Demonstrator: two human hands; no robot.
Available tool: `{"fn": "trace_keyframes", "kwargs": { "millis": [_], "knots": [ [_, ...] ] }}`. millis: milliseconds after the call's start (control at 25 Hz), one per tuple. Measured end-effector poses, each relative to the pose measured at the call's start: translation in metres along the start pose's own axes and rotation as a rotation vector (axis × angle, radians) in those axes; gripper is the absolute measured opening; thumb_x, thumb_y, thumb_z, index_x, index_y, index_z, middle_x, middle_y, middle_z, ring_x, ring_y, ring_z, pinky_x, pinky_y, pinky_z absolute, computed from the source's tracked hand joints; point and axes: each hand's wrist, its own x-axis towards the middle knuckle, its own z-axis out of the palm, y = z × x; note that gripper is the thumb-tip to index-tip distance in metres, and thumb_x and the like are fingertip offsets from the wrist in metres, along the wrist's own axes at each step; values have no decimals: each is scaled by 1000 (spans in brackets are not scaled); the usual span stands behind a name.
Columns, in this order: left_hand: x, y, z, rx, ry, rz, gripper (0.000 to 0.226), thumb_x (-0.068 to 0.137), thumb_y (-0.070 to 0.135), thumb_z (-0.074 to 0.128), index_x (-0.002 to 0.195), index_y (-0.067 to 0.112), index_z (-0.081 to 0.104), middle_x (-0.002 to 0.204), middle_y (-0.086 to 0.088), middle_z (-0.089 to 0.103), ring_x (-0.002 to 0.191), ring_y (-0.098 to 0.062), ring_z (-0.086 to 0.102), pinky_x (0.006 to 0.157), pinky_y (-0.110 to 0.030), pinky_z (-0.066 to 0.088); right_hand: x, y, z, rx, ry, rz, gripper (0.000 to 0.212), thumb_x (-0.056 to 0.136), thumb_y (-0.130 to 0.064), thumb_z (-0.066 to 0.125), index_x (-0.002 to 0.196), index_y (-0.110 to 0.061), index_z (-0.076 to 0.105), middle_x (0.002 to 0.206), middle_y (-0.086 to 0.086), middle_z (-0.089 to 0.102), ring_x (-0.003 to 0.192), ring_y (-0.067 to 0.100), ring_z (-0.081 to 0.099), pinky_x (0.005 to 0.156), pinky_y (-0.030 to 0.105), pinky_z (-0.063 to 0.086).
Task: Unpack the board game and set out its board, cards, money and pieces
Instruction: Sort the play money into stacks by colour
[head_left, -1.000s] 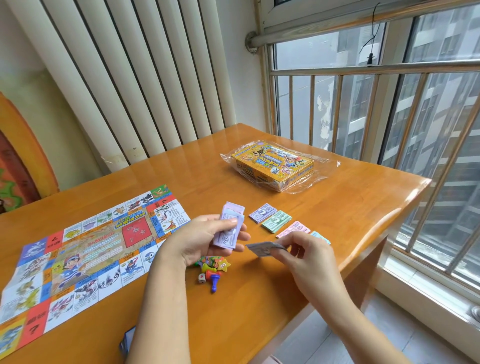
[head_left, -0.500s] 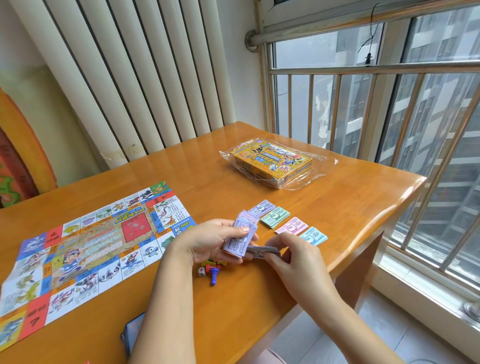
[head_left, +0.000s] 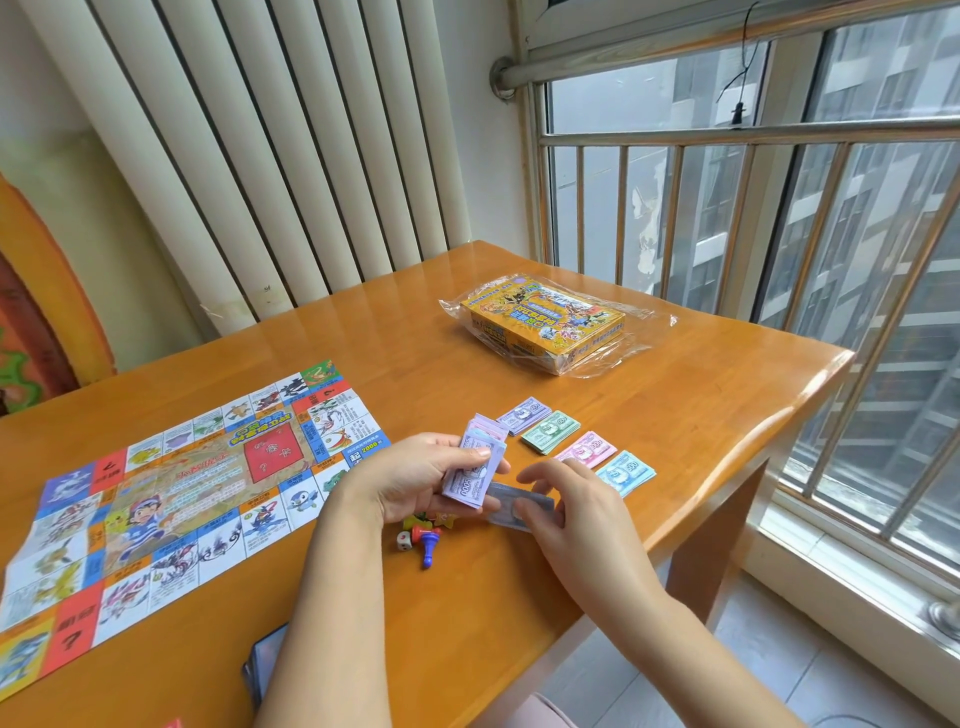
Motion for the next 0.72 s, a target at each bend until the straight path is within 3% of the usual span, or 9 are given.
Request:
{"fn": "trace_keyframes", "kwargs": {
  "millis": [160, 400, 600, 720],
  "knots": [
    [-1, 0, -5, 21, 4, 11, 23, 97, 21, 49, 101, 8, 67, 98, -16, 72, 82, -21, 71, 81, -32, 54, -1, 0, 2, -62, -52, -20, 10, 90, -21, 60, 99, -25, 62, 93, -9, 53, 75, 6, 45, 69, 19, 36],
    [-4, 0, -7, 45, 25, 9, 24, 97, 23, 49, 105, 7, 66, 103, -14, 72, 79, -19, 71, 62, -22, 56, -1, 1, 0, -29, -44, -97, 9, 87, -13, 64, 92, -20, 62, 87, -13, 56, 68, -2, 46, 64, 9, 34],
    [-3, -1, -6, 26, -10, 21, 20, 96, 20, 51, 98, 11, 69, 100, -10, 72, 79, -19, 71, 71, -26, 56, 1, 2, 2, -14, 141, -191, 7, 82, -20, 65, 88, -22, 67, 79, -14, 55, 61, 1, 44, 59, 18, 40],
    [-1, -3, -4, 59, -58, 30, 20, 96, 20, 51, 97, 15, 70, 96, -6, 73, 85, -16, 69, 75, -26, 52, -3, 4, 3, -48, 116, -180, 6, 84, -26, 65, 89, -24, 68, 79, -14, 53, 58, 2, 41, 55, 18, 37]
  ]
}}
